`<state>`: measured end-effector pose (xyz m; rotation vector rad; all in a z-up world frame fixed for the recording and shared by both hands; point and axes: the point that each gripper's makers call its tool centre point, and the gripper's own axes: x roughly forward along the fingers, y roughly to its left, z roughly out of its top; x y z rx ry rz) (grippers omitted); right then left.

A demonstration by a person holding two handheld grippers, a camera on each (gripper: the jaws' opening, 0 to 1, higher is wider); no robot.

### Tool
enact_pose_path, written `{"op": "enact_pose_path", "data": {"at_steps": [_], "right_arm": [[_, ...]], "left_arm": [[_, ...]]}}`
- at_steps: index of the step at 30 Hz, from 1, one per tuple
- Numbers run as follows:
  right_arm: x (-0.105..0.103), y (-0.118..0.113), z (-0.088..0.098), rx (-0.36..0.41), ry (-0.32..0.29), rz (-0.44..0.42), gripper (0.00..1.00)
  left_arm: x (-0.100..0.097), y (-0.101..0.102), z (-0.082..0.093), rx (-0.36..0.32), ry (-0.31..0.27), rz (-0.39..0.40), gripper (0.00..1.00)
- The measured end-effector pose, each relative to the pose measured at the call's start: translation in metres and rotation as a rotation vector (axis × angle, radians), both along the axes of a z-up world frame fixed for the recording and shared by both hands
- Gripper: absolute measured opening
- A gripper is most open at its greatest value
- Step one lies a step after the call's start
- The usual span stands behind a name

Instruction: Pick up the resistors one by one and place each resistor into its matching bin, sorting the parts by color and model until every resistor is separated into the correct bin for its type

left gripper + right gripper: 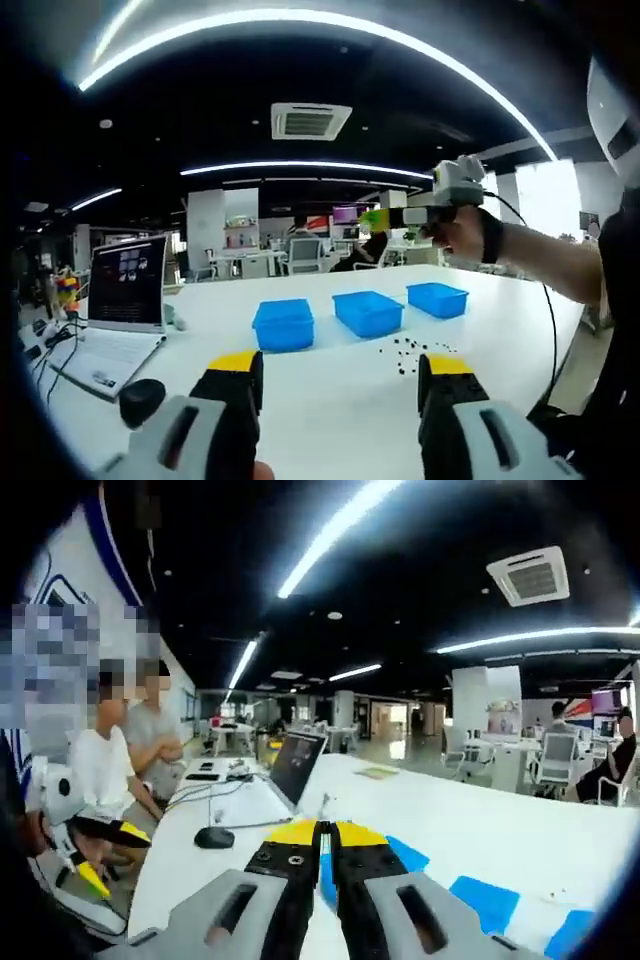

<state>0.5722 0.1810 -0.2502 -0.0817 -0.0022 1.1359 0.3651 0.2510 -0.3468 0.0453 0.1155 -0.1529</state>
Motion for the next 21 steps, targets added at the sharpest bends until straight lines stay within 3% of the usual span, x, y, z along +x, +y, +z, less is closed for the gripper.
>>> {"op": "enact_pose_path", "data": {"at_steps": [3, 5, 8, 15, 19, 21], "right_arm": [[0.038, 0.033, -0.016, -0.065, 0.024, -0.018, 0.07], [0.054, 0.05, -0.03, -0.091, 0.075, -0.029, 0.07], [0.078, 0.069, -0.046, -0.134, 0.079, -0.068, 0.07], [0.101, 0.092, -0.074, -0.197, 0.089, -0.118, 0.09], [0.1, 0.098, -0.079, -0.212, 0.067, -0.112, 0.33], [0.095, 0.094, -0.077, -0.21, 0.057, -0.106, 0.35]], "left_arm": [[-0.001, 0.011, 0.001, 0.019, -0.003, 0.05, 0.65], [-0.002, 0.017, 0.002, 0.014, -0.005, 0.068, 0.65], [-0.004, 0.023, 0.001, 0.005, -0.003, 0.094, 0.65], [-0.005, 0.033, 0.0, -0.004, 0.0, 0.128, 0.65], [-0.004, 0.029, -0.001, -0.005, 0.005, 0.115, 0.65], [-0.003, 0.027, -0.002, -0.004, 0.008, 0.107, 0.65]]}}
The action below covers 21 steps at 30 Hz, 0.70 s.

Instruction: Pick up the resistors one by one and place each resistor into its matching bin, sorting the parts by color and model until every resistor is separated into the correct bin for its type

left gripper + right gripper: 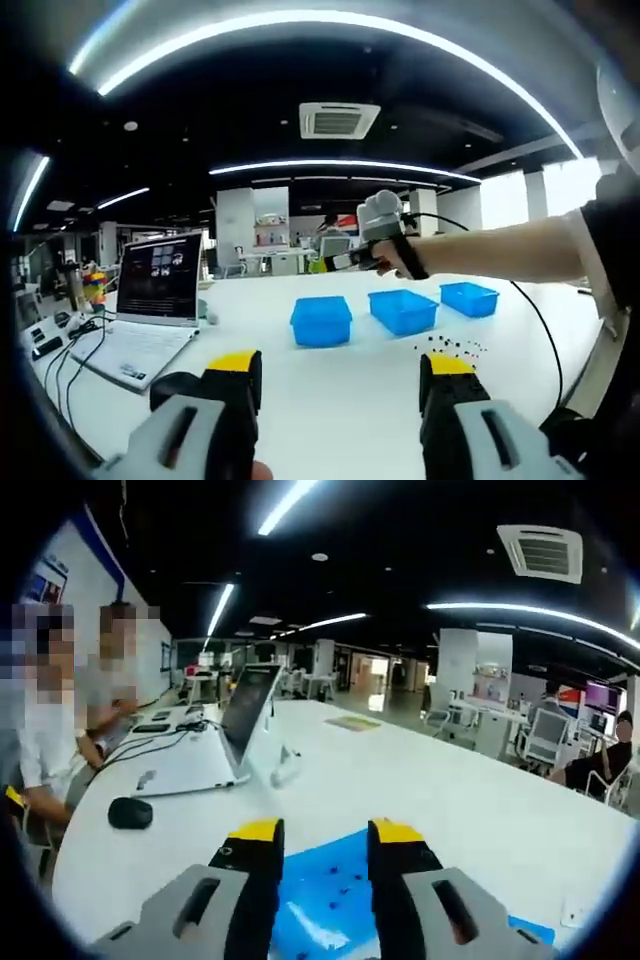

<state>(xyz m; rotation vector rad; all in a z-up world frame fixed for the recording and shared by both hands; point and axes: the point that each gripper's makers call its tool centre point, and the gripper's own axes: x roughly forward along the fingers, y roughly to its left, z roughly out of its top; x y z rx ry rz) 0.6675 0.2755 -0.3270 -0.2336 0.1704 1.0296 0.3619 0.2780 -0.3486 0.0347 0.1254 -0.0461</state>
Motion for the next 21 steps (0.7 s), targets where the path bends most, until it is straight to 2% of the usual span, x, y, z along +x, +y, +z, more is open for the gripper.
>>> {"op": "enact_pose_path", "data": {"at_steps": [6, 11, 15, 17, 21], "right_arm": [[-0.016, -0.029, 0.009, 0.035, 0.017, 0.023, 0.39], [-0.042, -0.07, 0.016, 0.073, 0.01, 0.041, 0.4], [-0.069, -0.119, 0.025, 0.137, -0.011, 0.034, 0.4], [-0.087, -0.151, 0.028, 0.171, -0.02, 0.022, 0.4], [-0.121, -0.206, 0.022, 0.197, -0.026, -0.004, 0.4]], "left_arm": [[0.004, -0.009, -0.003, -0.016, 0.0, -0.034, 0.65], [0.009, -0.022, -0.003, -0.026, -0.001, -0.086, 0.65], [0.013, -0.032, -0.002, -0.038, -0.006, -0.129, 0.65], [0.016, -0.038, -0.002, -0.045, -0.005, -0.153, 0.65], [0.021, -0.048, 0.0, -0.063, -0.01, -0.189, 0.65]]}}
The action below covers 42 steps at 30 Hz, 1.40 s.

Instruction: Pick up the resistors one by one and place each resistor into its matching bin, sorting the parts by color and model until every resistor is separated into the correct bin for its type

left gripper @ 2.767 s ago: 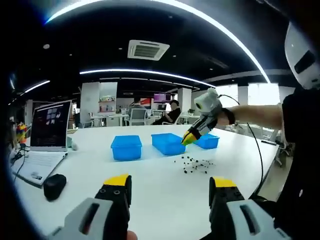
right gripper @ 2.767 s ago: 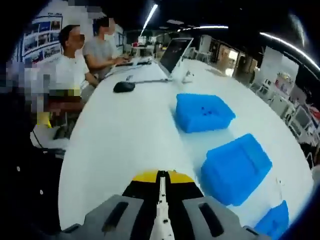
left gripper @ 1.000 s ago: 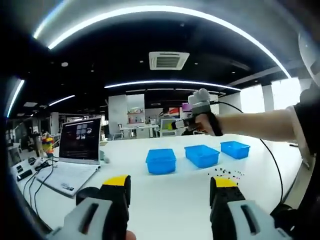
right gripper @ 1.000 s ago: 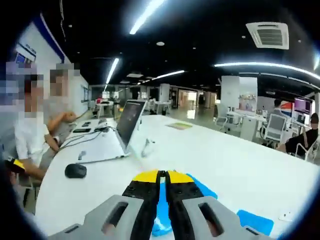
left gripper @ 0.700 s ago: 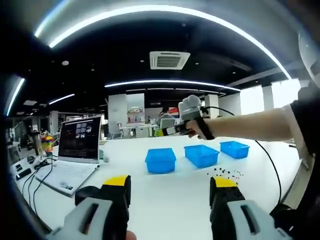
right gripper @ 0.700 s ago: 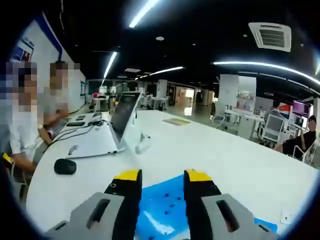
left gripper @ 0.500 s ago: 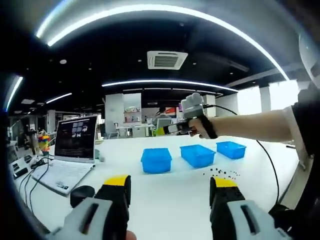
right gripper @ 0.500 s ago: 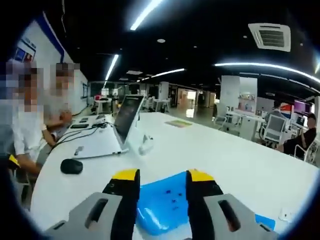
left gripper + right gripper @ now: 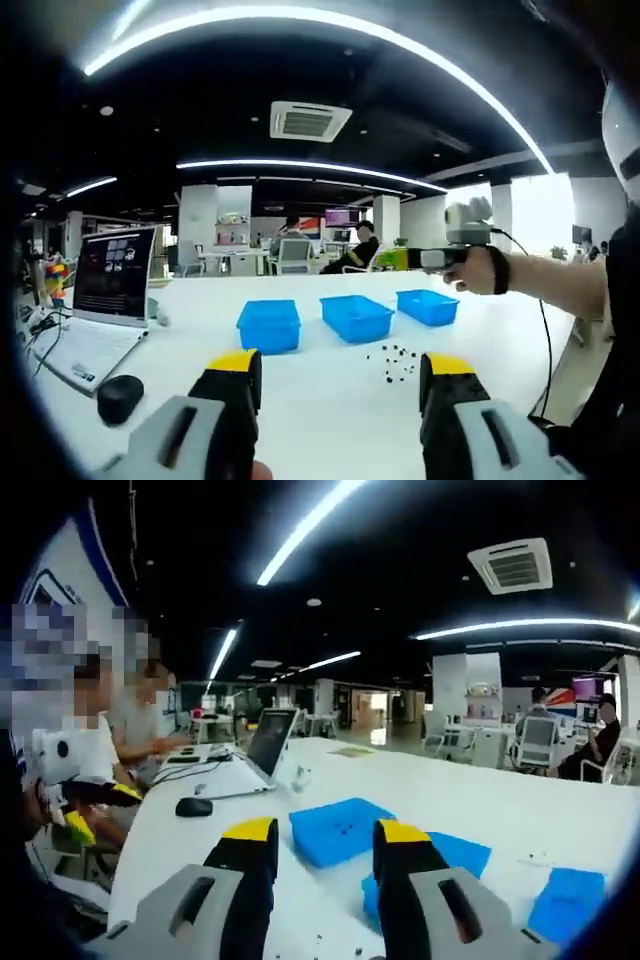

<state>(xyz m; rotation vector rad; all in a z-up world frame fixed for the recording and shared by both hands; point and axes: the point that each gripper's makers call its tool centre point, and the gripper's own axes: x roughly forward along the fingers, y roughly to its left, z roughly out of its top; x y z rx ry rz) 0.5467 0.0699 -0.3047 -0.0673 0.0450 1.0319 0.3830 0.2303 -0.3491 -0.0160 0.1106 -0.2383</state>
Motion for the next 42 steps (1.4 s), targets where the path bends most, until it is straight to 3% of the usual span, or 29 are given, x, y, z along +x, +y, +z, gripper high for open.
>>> {"op": "enact_pose_path", "data": {"at_steps": [4, 12, 18, 23, 30, 34, 35, 37, 42], "right_arm": [[-0.029, -0.052, -0.01, 0.037, 0.004, -0.063, 0.39], [-0.094, -0.155, -0.054, 0.047, 0.053, -0.25, 0.39], [-0.118, -0.184, -0.055, 0.066, 0.065, -0.309, 0.4], [-0.117, -0.182, -0.059, 0.044, 0.078, -0.302, 0.4], [-0.109, -0.158, -0.055, -0.011, 0.091, -0.234, 0.39], [-0.1, -0.138, -0.052, -0.032, 0.169, -0.185, 0.39], [-0.098, -0.133, -0.053, -0.063, 0.178, -0.17, 0.39], [-0.094, -0.12, -0.051, -0.133, 0.139, -0.124, 0.39], [-0.09, -0.08, -0.052, -0.239, 0.153, 0.002, 0.38]], "left_arm": [[0.004, -0.011, 0.0, 0.002, 0.001, -0.036, 0.65], [0.003, -0.034, -0.005, 0.014, 0.034, -0.14, 0.65], [-0.001, -0.047, -0.013, 0.015, 0.068, -0.197, 0.65], [-0.001, -0.05, -0.017, 0.023, 0.086, -0.206, 0.65], [-0.008, -0.042, -0.017, 0.021, 0.083, -0.186, 0.65], [-0.011, -0.035, -0.019, 0.023, 0.087, -0.17, 0.65], [-0.011, -0.033, -0.021, 0.023, 0.088, -0.165, 0.65], [-0.011, -0.03, -0.023, 0.024, 0.09, -0.159, 0.65], [-0.012, -0.025, -0.034, 0.025, 0.105, -0.148, 0.65]]}}
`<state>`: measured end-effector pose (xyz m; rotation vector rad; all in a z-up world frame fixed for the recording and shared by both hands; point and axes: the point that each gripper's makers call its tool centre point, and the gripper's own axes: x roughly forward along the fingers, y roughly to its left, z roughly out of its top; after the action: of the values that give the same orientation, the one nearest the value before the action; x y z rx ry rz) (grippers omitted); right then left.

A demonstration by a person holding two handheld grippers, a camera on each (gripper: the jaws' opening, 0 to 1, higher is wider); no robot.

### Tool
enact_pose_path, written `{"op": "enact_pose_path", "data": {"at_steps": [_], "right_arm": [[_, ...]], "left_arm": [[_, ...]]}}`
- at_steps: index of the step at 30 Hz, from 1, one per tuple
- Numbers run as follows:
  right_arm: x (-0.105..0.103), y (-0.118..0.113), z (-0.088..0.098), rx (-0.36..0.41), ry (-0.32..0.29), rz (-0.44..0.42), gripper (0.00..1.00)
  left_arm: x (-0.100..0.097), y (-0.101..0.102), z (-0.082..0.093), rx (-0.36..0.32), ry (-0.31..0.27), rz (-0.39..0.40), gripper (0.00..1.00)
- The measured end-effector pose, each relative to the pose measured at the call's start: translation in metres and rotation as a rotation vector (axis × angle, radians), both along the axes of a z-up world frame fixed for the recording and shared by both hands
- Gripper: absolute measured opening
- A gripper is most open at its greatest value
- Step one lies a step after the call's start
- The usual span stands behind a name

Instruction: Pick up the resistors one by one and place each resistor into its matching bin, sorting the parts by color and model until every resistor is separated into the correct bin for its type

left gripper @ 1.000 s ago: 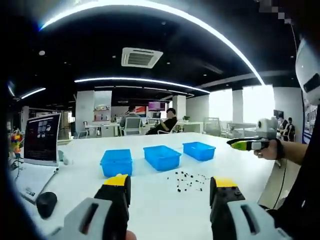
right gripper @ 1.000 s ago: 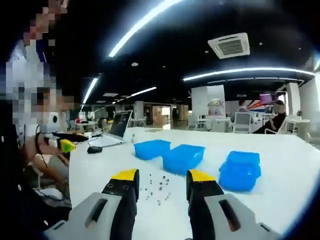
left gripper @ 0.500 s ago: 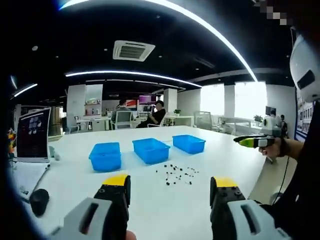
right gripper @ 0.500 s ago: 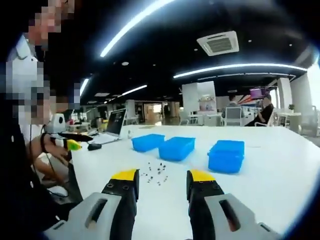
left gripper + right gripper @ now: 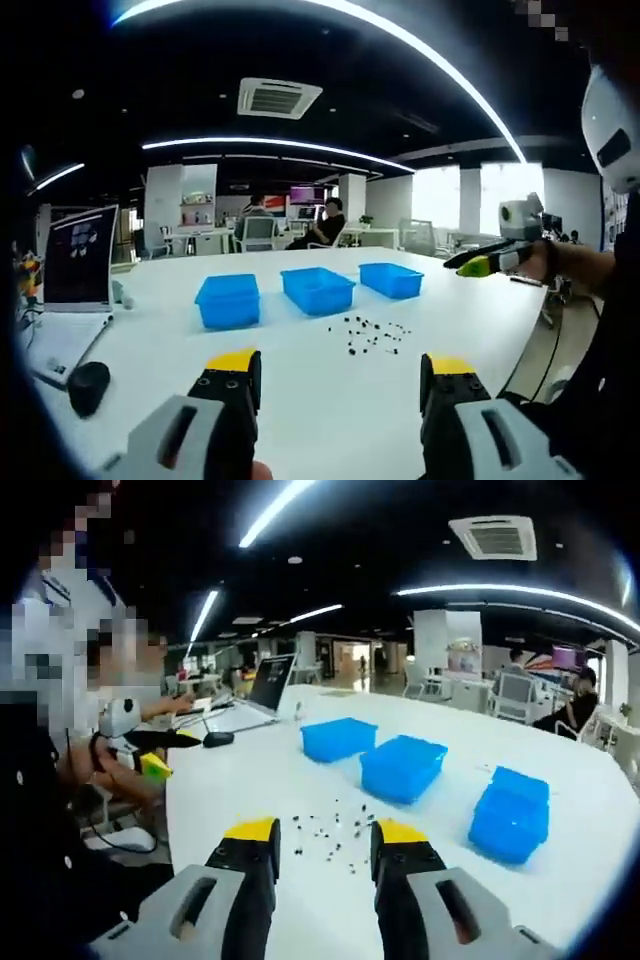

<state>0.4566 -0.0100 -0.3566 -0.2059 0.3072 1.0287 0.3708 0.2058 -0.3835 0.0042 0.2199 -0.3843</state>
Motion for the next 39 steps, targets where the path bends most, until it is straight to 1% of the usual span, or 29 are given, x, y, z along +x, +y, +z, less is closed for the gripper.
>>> {"op": "enact_pose_path", "data": {"at_steps": [3, 6, 9, 11, 13, 14, 17, 19, 20, 23, 24, 27, 28, 31, 36, 39], "right_arm": [[0.0, 0.026, -0.007, -0.074, 0.02, 0.079, 0.36], [-0.002, 0.052, -0.024, -0.164, 0.074, 0.16, 0.36], [0.0, 0.07, -0.04, -0.244, 0.129, 0.204, 0.35], [0.002, 0.081, -0.049, -0.285, 0.189, 0.218, 0.34], [0.007, 0.09, -0.054, -0.298, 0.237, 0.227, 0.32], [0.009, 0.094, -0.058, -0.317, 0.266, 0.227, 0.32], [0.016, 0.103, -0.073, -0.383, 0.321, 0.238, 0.31], [0.02, 0.111, -0.082, -0.41, 0.335, 0.25, 0.3], [0.021, 0.113, -0.089, -0.434, 0.354, 0.254, 0.3], [0.026, 0.117, -0.102, -0.476, 0.361, 0.258, 0.29], [0.026, 0.118, -0.106, -0.486, 0.372, 0.258, 0.29], [0.023, 0.121, -0.114, -0.496, 0.407, 0.262, 0.28], [0.022, 0.122, -0.116, -0.5, 0.407, 0.264, 0.28], [0.018, 0.125, -0.12, -0.514, 0.399, 0.279, 0.27], [0.022, 0.128, -0.122, -0.534, 0.367, 0.288, 0.24], [0.024, 0.13, -0.123, -0.557, 0.326, 0.294, 0.21]], "left_arm": [[-0.002, 0.004, -0.004, 0.019, 0.004, 0.01, 0.65], [-0.004, 0.011, -0.007, 0.029, 0.003, 0.023, 0.65], [-0.006, 0.016, -0.008, 0.024, 0.001, 0.038, 0.65], [-0.006, 0.02, -0.009, 0.017, 0.003, 0.045, 0.65], [-0.007, 0.021, -0.009, 0.014, 0.004, 0.049, 0.65], [-0.007, 0.021, -0.009, 0.014, 0.002, 0.048, 0.65], [-0.008, 0.022, -0.007, 0.011, -0.004, 0.047, 0.65], [-0.008, 0.022, -0.006, 0.008, -0.007, 0.05, 0.65], [-0.008, 0.023, -0.006, 0.006, -0.008, 0.051, 0.65], [-0.01, 0.022, -0.006, 0.0, -0.009, 0.053, 0.65], [-0.011, 0.022, -0.007, 0.0, -0.005, 0.051, 0.65], [-0.013, 0.023, -0.012, 0.001, 0.007, 0.053, 0.65], [-0.013, 0.024, -0.013, 0.0, 0.009, 0.055, 0.65], [-0.013, 0.026, -0.015, -0.003, 0.016, 0.061, 0.65], [-0.013, 0.027, -0.016, -0.006, 0.018, 0.062, 0.65], [-0.012, 0.026, -0.016, -0.005, 0.02, 0.06, 0.65]]}}
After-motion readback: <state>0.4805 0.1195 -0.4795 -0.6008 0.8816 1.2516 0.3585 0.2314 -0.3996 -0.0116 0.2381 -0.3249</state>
